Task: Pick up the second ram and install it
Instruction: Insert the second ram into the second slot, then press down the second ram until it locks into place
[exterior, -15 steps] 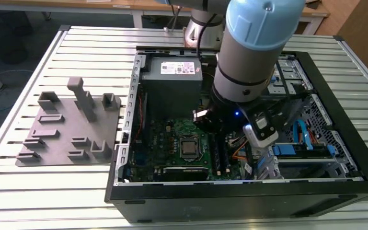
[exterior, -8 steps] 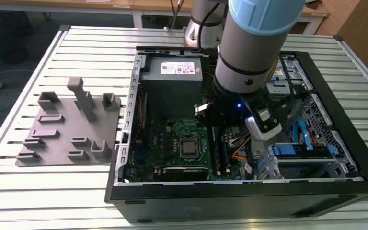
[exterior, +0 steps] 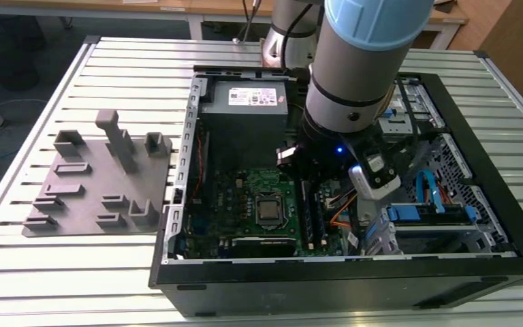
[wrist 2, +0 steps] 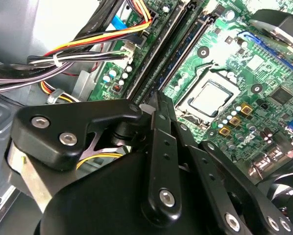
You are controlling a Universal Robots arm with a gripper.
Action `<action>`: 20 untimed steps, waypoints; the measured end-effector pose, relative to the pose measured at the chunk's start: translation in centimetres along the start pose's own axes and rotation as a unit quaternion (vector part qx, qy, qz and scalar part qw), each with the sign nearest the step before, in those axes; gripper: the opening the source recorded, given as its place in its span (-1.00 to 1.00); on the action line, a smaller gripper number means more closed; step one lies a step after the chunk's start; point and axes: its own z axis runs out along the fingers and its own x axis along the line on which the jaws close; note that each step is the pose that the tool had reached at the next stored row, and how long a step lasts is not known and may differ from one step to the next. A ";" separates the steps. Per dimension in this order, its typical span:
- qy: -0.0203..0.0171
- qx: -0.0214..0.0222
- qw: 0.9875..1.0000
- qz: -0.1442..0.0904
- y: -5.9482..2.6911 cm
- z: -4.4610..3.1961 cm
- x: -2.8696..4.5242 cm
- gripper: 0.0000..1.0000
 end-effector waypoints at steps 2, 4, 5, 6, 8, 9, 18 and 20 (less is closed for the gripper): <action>0.000 0.000 1.000 0.000 0.00 -0.01 0.00 -0.85; 0.000 0.000 1.000 0.000 0.00 -0.02 0.00 -0.85; 0.000 0.000 1.000 0.000 0.00 -0.03 0.00 -0.85; 0.000 0.000 1.000 0.000 0.00 -0.03 0.00 -0.85; 0.000 0.000 1.000 0.000 0.12 0.05 0.01 -0.85; 0.000 0.000 1.000 0.000 0.31 0.14 0.01 -0.85; 0.000 -0.001 1.000 0.000 3.18 1.88 0.08 -0.85; 0.000 -0.001 1.000 0.000 3.43 2.27 0.09 -0.85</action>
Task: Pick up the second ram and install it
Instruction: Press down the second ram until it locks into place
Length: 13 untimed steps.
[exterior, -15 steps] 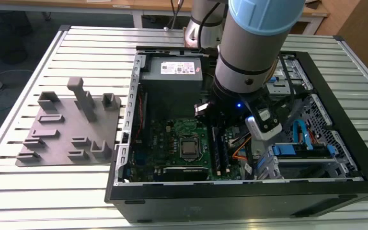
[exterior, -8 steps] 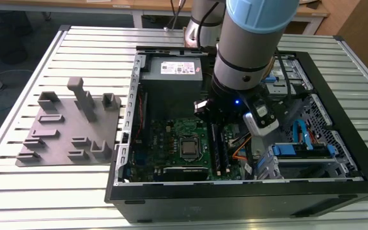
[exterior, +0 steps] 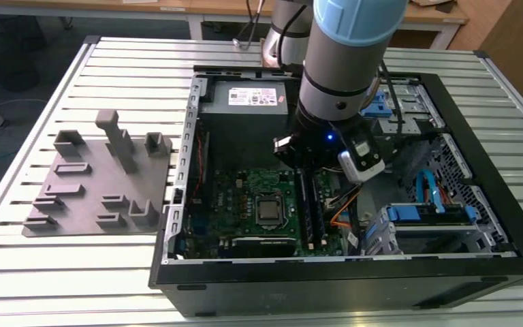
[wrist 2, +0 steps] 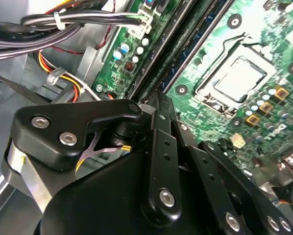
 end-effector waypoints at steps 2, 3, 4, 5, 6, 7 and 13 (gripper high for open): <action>0.000 0.000 1.000 0.000 0.11 0.28 0.00 -0.85; 0.000 0.000 1.000 0.000 0.14 0.39 0.00 -0.85; 0.000 0.000 1.000 0.000 0.17 0.47 0.01 -0.85; 0.000 0.000 1.000 0.000 0.19 0.54 0.01 -0.85; 0.000 0.000 1.000 0.000 0.21 0.60 0.01 -0.85; 0.000 0.000 1.000 0.000 0.22 0.69 0.02 -0.85; 0.000 0.001 1.000 0.000 0.29 1.27 0.04 -0.85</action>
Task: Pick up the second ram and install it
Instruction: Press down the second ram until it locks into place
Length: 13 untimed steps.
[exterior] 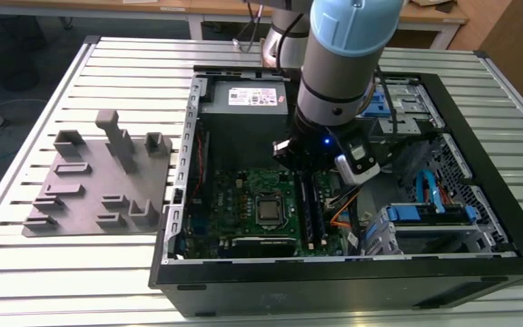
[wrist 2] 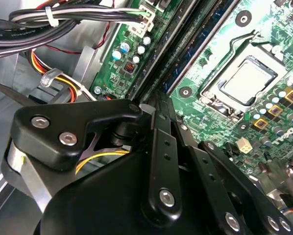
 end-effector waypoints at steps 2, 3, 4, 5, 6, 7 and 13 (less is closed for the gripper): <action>0.000 0.000 1.000 0.000 0.02 0.20 0.01 -0.85; 0.000 0.000 1.000 0.000 0.04 0.32 0.01 -0.85; 0.000 0.000 1.000 0.000 0.05 0.43 0.02 -0.85; 0.000 0.000 1.000 0.000 0.06 0.52 0.02 -0.85; 0.000 0.000 1.000 0.000 0.07 0.54 0.02 -0.85; 0.000 0.000 1.000 0.000 0.07 0.53 0.01 -0.85; 0.000 -0.001 1.000 0.000 -0.07 -0.61 -0.02 -0.85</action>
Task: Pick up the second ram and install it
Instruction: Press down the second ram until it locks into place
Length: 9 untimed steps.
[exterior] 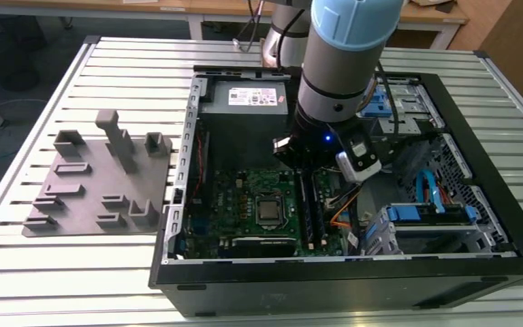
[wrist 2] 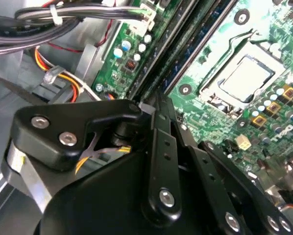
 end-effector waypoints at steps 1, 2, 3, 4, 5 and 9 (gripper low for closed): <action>0.000 0.000 1.000 0.000 -0.31 -0.04 0.00 -0.85; 0.000 0.001 1.000 0.000 -0.63 -0.07 0.01 -0.85; 0.000 0.001 1.000 0.000 -0.97 -0.09 0.01 -0.85; 0.000 0.001 1.000 0.000 -1.40 -0.11 0.01 -0.85; 0.000 0.001 1.000 0.000 -1.82 -0.14 0.01 -0.85; 0.000 0.001 1.000 0.000 -3.58 -0.18 0.01 -0.85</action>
